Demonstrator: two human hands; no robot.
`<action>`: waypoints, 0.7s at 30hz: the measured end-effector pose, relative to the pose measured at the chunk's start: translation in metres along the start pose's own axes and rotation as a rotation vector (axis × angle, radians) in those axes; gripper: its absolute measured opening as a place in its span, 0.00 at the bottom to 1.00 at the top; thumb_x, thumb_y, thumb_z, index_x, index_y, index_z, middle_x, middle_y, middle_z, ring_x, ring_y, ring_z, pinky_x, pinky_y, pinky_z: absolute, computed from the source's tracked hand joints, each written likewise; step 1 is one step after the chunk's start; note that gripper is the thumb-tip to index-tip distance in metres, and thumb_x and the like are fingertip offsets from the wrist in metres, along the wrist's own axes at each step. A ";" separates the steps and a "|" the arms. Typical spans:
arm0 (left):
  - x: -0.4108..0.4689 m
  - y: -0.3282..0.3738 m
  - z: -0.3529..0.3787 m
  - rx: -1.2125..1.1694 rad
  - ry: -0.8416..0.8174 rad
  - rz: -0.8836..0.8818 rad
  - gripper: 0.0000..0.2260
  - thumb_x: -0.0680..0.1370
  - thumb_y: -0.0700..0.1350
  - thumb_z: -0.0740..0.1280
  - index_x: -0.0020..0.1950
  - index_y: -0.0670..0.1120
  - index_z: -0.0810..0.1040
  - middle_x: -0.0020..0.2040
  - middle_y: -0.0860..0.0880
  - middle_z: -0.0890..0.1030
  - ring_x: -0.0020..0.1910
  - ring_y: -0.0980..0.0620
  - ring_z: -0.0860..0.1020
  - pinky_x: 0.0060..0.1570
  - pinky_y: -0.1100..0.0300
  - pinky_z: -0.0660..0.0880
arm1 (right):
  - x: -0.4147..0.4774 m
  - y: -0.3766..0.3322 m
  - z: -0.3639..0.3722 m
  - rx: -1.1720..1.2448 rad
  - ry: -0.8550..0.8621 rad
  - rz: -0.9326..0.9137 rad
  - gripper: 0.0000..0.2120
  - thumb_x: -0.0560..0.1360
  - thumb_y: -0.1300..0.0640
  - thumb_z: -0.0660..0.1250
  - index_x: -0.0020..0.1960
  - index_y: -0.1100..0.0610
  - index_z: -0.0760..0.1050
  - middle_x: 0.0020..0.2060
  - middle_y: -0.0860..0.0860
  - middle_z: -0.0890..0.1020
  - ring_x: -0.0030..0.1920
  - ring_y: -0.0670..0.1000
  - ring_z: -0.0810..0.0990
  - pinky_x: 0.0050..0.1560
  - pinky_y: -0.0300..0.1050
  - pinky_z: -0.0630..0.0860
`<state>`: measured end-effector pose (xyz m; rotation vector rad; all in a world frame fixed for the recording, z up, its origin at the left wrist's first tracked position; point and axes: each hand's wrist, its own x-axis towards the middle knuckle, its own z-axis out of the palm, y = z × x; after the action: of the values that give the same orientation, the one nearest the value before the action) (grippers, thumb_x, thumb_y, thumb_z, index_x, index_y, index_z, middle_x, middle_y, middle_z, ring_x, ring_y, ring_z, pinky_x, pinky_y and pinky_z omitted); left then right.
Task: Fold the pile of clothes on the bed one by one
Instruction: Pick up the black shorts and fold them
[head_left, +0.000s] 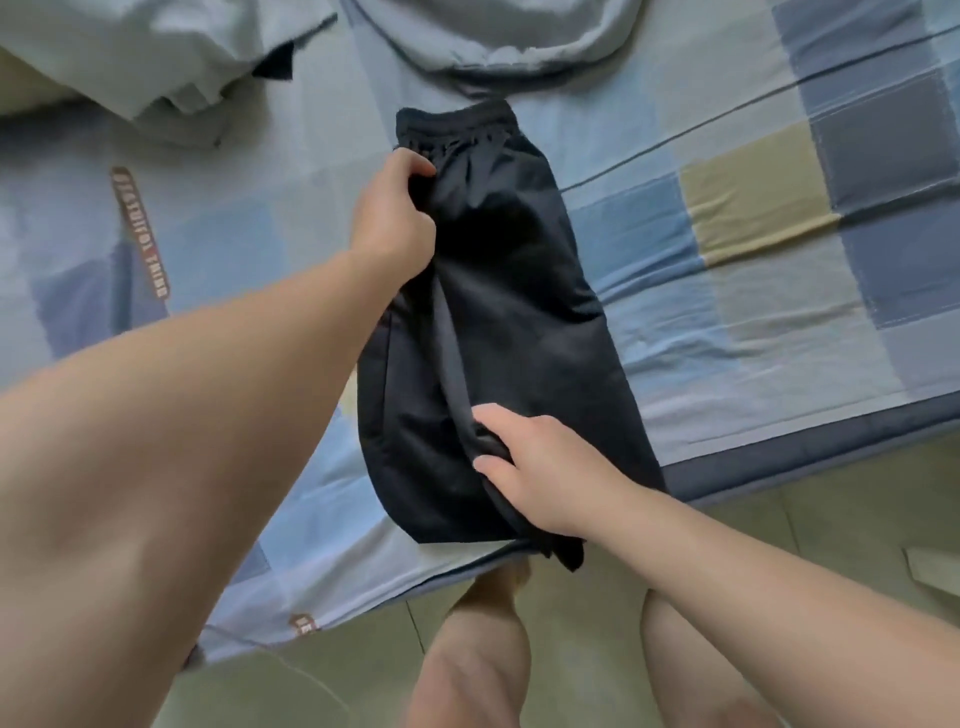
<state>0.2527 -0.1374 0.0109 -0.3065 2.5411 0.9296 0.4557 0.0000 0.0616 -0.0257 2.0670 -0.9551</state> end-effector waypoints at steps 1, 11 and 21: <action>0.001 -0.012 -0.004 -0.019 0.003 -0.009 0.32 0.69 0.29 0.53 0.68 0.54 0.73 0.65 0.52 0.76 0.60 0.52 0.73 0.55 0.64 0.68 | 0.012 -0.009 0.014 -0.003 -0.011 0.003 0.18 0.83 0.50 0.61 0.71 0.43 0.65 0.59 0.52 0.79 0.58 0.59 0.77 0.56 0.53 0.75; -0.077 -0.119 -0.003 -0.234 -0.009 -0.198 0.18 0.81 0.45 0.62 0.71 0.48 0.67 0.55 0.52 0.77 0.54 0.49 0.77 0.53 0.54 0.72 | 0.066 -0.005 0.021 -0.025 0.182 0.076 0.13 0.80 0.56 0.64 0.64 0.47 0.76 0.51 0.42 0.81 0.54 0.46 0.79 0.60 0.49 0.76; -0.173 -0.171 0.043 -0.089 -0.143 -0.449 0.14 0.79 0.47 0.68 0.62 0.47 0.71 0.60 0.46 0.75 0.59 0.41 0.75 0.54 0.50 0.74 | 0.164 -0.029 -0.020 -0.709 0.147 0.048 0.36 0.80 0.49 0.63 0.80 0.38 0.47 0.81 0.48 0.40 0.80 0.59 0.43 0.74 0.66 0.56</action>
<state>0.4781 -0.2273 -0.0369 -0.7707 2.1719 0.8506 0.3264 -0.0633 -0.0251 -0.2813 2.4310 -0.1590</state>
